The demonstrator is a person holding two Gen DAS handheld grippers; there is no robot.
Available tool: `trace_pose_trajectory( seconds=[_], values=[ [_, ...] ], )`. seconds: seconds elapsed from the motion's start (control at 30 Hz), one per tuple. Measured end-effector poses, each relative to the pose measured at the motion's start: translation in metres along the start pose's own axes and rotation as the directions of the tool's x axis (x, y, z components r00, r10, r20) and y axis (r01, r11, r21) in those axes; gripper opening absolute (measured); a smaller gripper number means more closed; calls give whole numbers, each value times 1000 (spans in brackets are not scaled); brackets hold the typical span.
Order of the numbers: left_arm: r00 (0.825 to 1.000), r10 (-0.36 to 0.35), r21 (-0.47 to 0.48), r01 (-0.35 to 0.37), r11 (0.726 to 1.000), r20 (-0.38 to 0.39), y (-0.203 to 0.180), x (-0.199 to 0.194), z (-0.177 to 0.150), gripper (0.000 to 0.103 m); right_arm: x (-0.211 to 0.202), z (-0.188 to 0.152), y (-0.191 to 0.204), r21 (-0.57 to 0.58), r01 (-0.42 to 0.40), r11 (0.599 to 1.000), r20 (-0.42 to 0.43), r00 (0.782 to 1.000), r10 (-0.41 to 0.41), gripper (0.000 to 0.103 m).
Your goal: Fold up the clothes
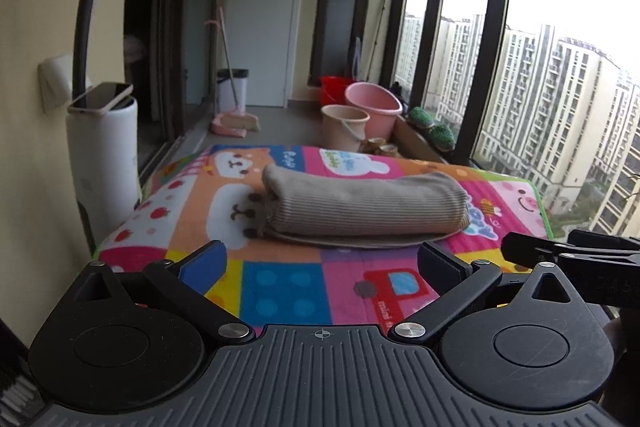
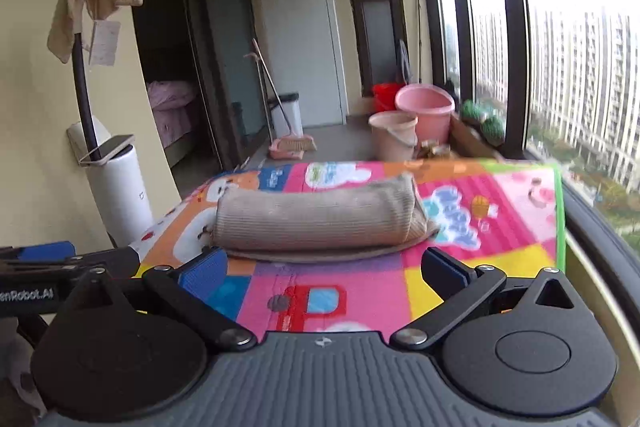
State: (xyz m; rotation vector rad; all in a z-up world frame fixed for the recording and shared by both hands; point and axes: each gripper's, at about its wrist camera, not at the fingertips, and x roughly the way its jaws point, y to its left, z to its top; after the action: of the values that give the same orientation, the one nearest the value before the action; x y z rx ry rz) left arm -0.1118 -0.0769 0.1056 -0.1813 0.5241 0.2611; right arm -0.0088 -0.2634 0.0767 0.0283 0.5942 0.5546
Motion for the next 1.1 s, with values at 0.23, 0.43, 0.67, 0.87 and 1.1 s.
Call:
trace_pose_trajectory(
  seconds=[0.23,0.43,0.67,0.87,1.1],
  values=[
    [996,-20,-6,20,1000,-84,1,14,-13,103,4,-14,2,19,21,1000,-52,998,-20,103],
    [993,-44,0,44,999,-107,-2,19,-17,103,9,-17,-2,27,26,999,-78,997,-24,103],
    [995,-38,19,40,999,-96,-3,21,-17,103,12,-19,-2,23,26,999,-91,996,-24,103],
    [992,-42,2,42,999,-120,0,27,-20,103,19,-21,-2,23,29,999,-120,992,-26,103],
    [989,-57,-17,55,998,-138,2,31,-21,103,23,-22,-2,20,34,999,-130,991,-31,103]
  ],
)
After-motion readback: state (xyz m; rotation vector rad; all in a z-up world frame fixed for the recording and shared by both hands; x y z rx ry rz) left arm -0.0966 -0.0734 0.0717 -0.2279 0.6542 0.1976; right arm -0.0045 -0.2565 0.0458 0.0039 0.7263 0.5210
